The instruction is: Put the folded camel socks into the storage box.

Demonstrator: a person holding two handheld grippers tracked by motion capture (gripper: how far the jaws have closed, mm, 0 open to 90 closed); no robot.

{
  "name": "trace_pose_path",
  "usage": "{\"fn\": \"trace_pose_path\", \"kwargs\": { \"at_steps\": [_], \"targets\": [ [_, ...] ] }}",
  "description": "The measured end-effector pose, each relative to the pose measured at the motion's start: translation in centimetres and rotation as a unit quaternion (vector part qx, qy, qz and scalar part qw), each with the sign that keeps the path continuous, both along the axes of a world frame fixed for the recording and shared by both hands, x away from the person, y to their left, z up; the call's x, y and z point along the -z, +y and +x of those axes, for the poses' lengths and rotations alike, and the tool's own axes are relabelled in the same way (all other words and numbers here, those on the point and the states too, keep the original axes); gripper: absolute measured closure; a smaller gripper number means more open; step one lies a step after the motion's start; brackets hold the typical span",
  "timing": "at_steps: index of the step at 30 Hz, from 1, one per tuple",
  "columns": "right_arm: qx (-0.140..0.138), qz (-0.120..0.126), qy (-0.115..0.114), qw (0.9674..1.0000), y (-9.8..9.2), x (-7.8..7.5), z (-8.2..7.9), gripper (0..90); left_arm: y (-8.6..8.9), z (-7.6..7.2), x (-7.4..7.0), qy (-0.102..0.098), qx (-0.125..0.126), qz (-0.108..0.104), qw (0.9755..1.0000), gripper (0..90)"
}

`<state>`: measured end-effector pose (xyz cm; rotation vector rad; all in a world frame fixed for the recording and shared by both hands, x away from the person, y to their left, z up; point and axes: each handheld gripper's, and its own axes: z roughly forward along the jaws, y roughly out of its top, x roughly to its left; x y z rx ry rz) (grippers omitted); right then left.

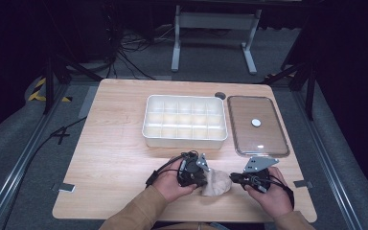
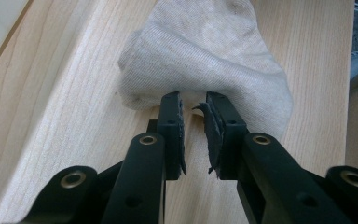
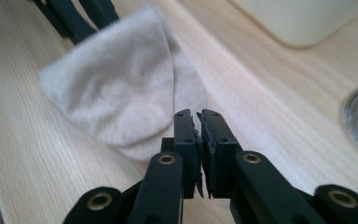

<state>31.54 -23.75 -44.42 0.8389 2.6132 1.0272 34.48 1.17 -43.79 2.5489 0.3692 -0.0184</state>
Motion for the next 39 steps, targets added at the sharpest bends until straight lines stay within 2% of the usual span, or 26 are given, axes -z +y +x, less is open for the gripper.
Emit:
{"fn": "trace_pose_path", "kwargs": {
  "at_steps": [3,13,22,28,35,39],
  "targets": [
    [-0.004,-0.012,0.015,0.9998,0.3,0.7,0.1,85.0,0.0,0.0,-0.1,-0.001,0.001,0.000,1.0000,77.0],
    [-0.033,-0.008,0.020,0.9992,2.2,1.8,-0.1,85.8,-0.1,-0.3,-0.6,-0.011,0.001,-0.002,0.9999,76.6],
    [-0.042,-0.009,0.015,0.9990,3.1,1.9,-0.1,86.2,-0.9,-0.5,-0.8,-0.015,0.010,-0.006,0.9998,76.5],
    [-0.047,0.001,0.015,0.9988,3.3,2.0,-0.1,86.4,-1.3,-0.4,-0.7,-0.017,0.010,-0.013,0.9997,76.4],
    [-0.049,0.013,0.019,0.9985,3.4,2.3,-0.1,86.4,-2.0,-0.4,-0.1,-0.017,0.020,-0.002,0.9997,74.5],
    [-0.047,0.019,0.025,0.9984,3.2,2.4,0.0,85.6,-2.2,-0.4,0.2,-0.013,0.014,-0.002,0.9998,74.2]
  ]
}}
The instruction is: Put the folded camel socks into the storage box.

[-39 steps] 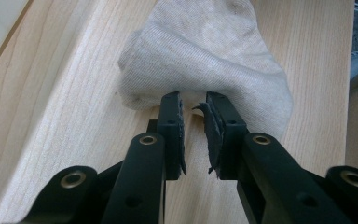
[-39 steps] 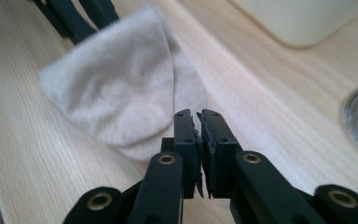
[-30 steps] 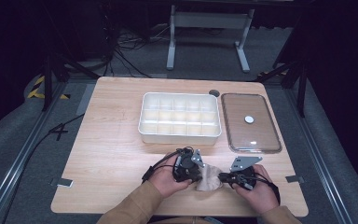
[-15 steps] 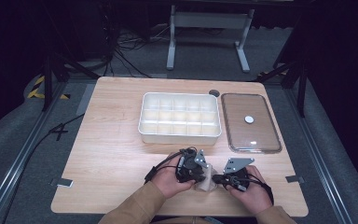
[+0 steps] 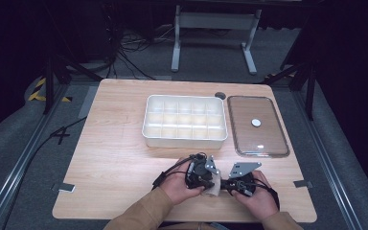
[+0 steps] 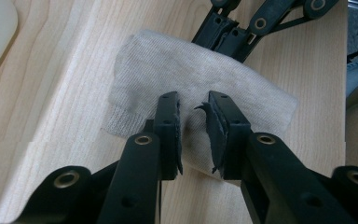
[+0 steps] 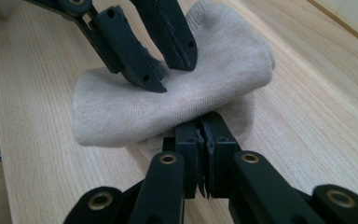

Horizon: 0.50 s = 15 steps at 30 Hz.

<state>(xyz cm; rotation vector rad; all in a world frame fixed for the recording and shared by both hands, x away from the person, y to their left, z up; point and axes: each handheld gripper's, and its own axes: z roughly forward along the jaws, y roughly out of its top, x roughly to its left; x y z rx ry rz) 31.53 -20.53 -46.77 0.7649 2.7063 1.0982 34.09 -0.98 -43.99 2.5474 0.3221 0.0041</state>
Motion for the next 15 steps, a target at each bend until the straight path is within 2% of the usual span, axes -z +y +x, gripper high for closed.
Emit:
{"fn": "trace_pose_path", "kwargs": {
  "at_steps": [8,12,15],
  "targets": [
    [0.000,-0.006,0.007,1.0000,-0.4,-0.3,-0.1,83.2,0.0,0.2,0.2,0.011,-0.004,0.002,0.9999,74.7],
    [0.004,-0.009,0.002,1.0000,-1.0,-1.0,-0.3,83.3,0.0,0.3,0.2,0.009,-0.004,0.003,0.9999,74.7],
    [0.008,0.000,-0.008,0.9999,-1.4,-1.8,-0.4,83.3,0.0,0.3,0.2,0.009,-0.006,0.003,0.9999,74.7]
  ]
}}
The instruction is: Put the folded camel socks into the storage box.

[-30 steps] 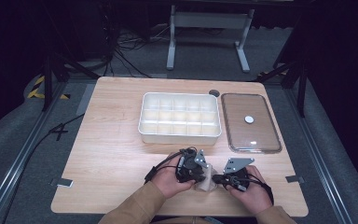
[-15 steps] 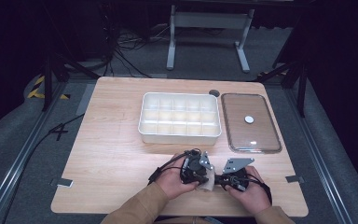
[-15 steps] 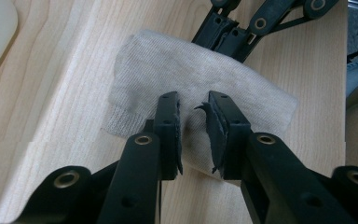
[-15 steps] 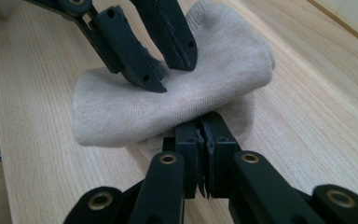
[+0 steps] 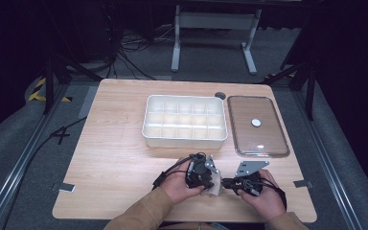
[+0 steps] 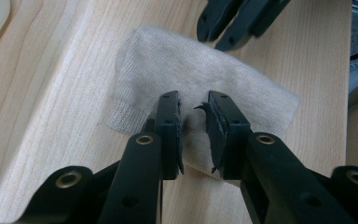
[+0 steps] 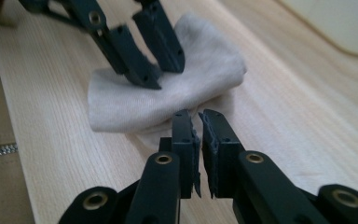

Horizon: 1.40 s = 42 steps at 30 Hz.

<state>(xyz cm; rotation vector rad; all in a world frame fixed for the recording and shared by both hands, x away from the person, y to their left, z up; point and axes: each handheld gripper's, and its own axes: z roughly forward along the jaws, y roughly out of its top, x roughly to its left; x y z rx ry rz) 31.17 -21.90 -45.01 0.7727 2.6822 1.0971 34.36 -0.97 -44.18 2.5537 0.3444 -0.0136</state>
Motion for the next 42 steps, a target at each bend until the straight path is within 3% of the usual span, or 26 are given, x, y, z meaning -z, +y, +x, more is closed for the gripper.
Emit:
{"fn": "trace_pose_path", "kwargs": {
  "at_steps": [5,11,17,21,33,42],
  "targets": [
    [0.003,0.021,-0.025,0.9994,0.1,-1.3,-0.2,83.8,-0.1,-0.1,-0.1,0.001,-0.003,0.005,1.0000,74.6],
    [-0.008,0.044,-0.037,0.9983,1.0,-1.9,-0.4,82.1,-0.2,-0.1,-0.1,-0.004,-0.005,0.003,1.0000,74.6],
    [-0.021,0.026,-0.018,0.9993,1.6,-0.9,0.0,75.1,0.0,-0.1,-0.1,-0.004,-0.005,0.005,1.0000,74.1],
    [-0.032,0.022,-0.018,0.9991,1.5,-0.7,0.1,70.8,0.1,-0.2,0.0,-0.001,-0.010,0.002,0.9999,73.8],
    [-0.041,-0.019,0.010,0.9989,1.2,0.9,0.5,70.3,0.3,-0.2,0.0,0.004,-0.011,0.002,0.9999,72.3],
    [-0.048,-0.040,0.009,0.9980,1.6,1.1,0.5,70.5,0.3,-0.2,0.3,0.003,-0.016,0.000,0.9999,73.0]
  ]
}}
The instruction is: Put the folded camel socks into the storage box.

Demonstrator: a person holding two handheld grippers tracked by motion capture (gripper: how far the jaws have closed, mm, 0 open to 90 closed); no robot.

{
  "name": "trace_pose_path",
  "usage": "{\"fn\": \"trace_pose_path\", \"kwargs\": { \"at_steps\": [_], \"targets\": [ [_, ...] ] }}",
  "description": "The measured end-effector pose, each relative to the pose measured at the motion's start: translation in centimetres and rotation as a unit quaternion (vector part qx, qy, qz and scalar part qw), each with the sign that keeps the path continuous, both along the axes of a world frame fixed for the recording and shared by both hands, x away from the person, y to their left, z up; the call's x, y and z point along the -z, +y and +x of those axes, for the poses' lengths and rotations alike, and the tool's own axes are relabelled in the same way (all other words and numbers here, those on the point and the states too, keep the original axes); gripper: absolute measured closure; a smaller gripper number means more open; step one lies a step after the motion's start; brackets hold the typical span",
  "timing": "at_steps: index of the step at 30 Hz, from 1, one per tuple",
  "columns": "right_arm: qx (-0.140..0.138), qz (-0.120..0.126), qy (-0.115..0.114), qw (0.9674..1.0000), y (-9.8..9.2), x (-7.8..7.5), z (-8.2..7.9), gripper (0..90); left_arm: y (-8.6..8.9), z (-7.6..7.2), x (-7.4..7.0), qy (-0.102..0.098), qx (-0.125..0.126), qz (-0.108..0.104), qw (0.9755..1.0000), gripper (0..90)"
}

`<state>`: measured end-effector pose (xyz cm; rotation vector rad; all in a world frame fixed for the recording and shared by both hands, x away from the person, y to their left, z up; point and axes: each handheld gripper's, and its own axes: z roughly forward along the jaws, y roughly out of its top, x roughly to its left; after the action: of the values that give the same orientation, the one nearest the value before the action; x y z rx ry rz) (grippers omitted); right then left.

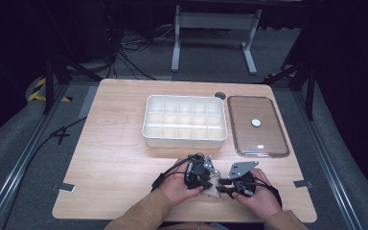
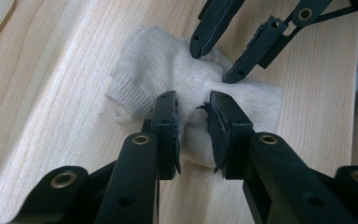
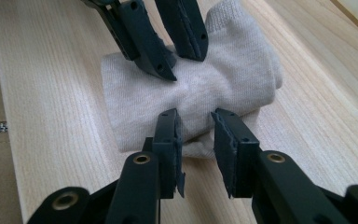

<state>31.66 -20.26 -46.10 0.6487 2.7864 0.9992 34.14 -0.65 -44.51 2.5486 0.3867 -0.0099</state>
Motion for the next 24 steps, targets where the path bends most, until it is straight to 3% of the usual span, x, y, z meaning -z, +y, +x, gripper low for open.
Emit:
{"fn": "trace_pose_path", "kwargs": {
  "at_steps": [8,11,24],
  "targets": [
    [-0.004,-0.009,0.002,0.9999,-0.1,0.1,0.3,69.2,0.0,-0.1,0.1,0.000,-0.004,-0.004,1.0000,73.3],
    [0.005,-0.001,0.005,1.0000,-0.3,-0.2,0.2,67.0,0.1,-0.1,0.0,-0.003,-0.007,-0.001,1.0000,73.2],
    [0.035,0.009,-0.003,0.9993,-0.8,-2.5,-0.1,69.7,-0.1,-0.4,-0.1,-0.010,-0.021,0.000,0.9997,72.8]
  ]
}}
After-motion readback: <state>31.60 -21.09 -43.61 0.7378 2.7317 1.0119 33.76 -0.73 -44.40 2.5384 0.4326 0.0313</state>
